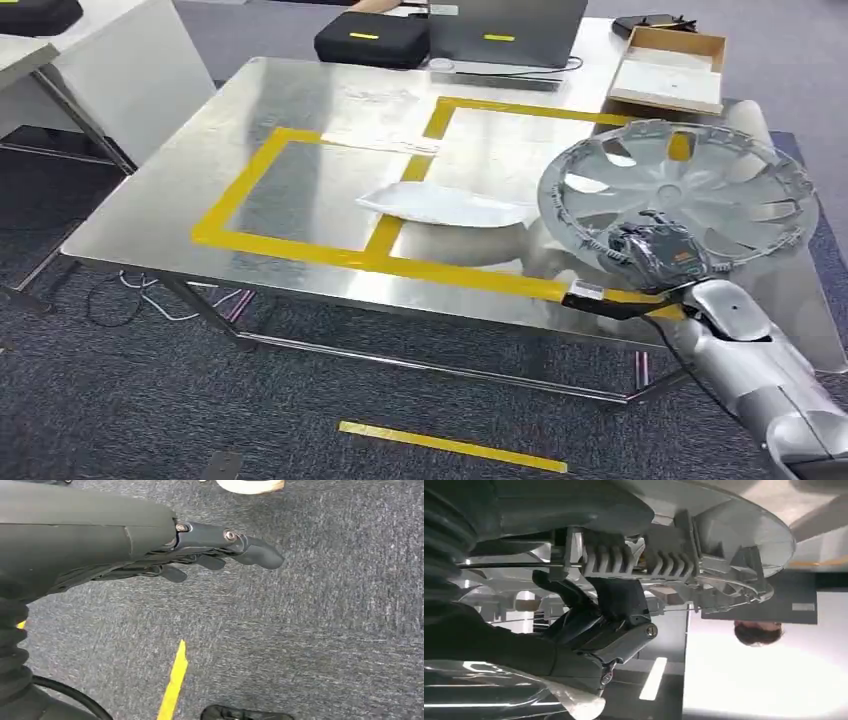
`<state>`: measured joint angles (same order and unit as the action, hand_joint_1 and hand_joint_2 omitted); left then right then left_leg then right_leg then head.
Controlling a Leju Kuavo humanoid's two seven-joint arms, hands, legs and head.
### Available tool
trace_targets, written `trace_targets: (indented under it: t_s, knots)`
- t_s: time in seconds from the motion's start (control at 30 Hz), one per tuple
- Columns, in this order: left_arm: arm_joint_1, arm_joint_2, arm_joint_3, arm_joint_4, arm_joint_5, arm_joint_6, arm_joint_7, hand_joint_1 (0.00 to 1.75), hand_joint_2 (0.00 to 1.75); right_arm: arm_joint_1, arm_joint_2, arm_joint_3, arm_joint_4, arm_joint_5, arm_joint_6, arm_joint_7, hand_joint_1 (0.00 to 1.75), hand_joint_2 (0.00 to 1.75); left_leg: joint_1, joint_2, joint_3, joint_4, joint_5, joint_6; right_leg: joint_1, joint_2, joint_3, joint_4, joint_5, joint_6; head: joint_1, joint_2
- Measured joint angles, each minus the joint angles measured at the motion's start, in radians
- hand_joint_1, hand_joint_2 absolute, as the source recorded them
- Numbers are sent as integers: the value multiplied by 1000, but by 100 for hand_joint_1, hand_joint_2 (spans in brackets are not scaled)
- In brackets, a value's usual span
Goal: Take the parts from the cabinet and place them on the table.
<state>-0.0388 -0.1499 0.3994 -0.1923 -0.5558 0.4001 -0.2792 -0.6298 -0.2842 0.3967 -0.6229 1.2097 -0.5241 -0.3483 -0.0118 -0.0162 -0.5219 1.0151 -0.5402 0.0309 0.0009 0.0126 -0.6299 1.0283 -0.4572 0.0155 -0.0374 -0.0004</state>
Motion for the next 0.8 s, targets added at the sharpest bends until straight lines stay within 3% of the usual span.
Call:
trace_targets:
  t_s: [0.37,0.4,0.8]
  knots:
    - [0,7,-9,0,-27,10,10,0,175,-34,2,30,37,15,-2,9,0,0,0,0,0,0,0,0,0,0,1,0,0,0,0,0]
    - [0,7,-9,0,-27,13,7,0,0,-35,2,32,38,14,-3,9,0,0,0,0,0,0,0,0,0,0,1,0,0,0,0,0]
    - [-1,7,-9,0,-27,22,6,0,0,-34,2,46,46,12,-7,9,0,0,0,0,2,0,0,0,0,0,1,0,0,0,0,0]
